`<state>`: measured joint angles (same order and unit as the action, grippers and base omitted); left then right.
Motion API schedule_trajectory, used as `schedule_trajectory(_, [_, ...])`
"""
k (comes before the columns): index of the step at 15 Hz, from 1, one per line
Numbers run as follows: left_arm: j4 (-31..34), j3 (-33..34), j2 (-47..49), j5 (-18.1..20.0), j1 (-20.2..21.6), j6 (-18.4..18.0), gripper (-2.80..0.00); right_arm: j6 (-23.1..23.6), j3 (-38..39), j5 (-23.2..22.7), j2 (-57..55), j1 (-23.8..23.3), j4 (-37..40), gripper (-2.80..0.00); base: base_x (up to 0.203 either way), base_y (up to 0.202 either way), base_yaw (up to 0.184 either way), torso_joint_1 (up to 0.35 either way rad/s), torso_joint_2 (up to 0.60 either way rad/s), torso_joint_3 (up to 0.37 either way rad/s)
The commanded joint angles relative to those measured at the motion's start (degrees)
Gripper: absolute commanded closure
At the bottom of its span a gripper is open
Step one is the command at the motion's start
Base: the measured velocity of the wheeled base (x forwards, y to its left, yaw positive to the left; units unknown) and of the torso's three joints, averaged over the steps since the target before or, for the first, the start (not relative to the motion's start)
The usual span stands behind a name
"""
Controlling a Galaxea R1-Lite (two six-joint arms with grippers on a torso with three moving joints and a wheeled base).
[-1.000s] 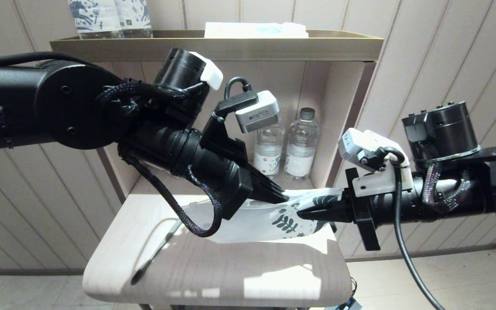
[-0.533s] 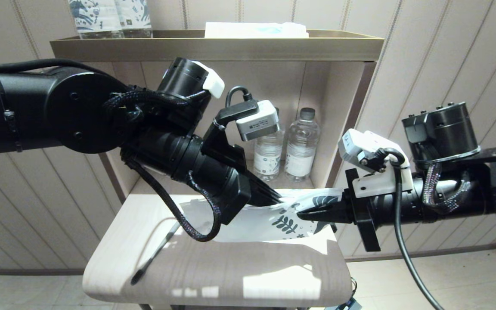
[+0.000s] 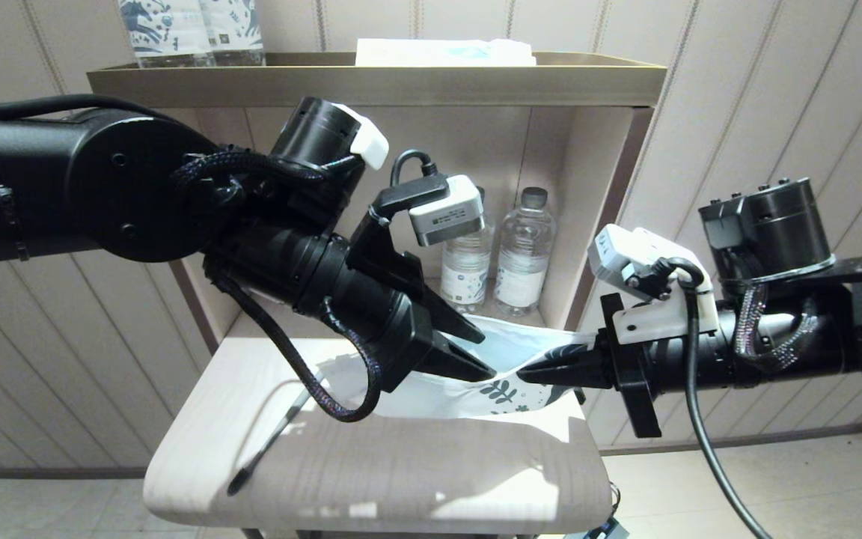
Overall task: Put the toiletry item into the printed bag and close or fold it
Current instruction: Place the toothpaste in the storage bag
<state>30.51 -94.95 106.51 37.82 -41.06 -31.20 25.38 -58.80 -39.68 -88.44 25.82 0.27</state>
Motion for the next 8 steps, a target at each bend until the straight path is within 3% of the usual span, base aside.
schedule_trajectory(1, [0.01,-0.13,-0.16,0.24,0.01,-0.09,-2.80,0.20,0.00,-0.22,0.02,0.02,0.00,0.00,0.000,0.000,0.000,0.000,0.00,0.000])
schedule_trajectory(5, [0.68,-1.42,-2.82,0.11,0.68,0.30,-2.80,0.20,-0.27,-0.22,0.02,-0.07,0.00,0.00,0.000,0.000,0.000,0.000,0.00,0.000])
schedule_trajectory(8, [3.55,-0.18,-9.04,-1.48,5.76,0.04,-2.80,0.20,-0.71,-0.22,0.54,-0.68,-0.02,0.00,0.000,0.000,0.000,0.000,0.00,0.000])
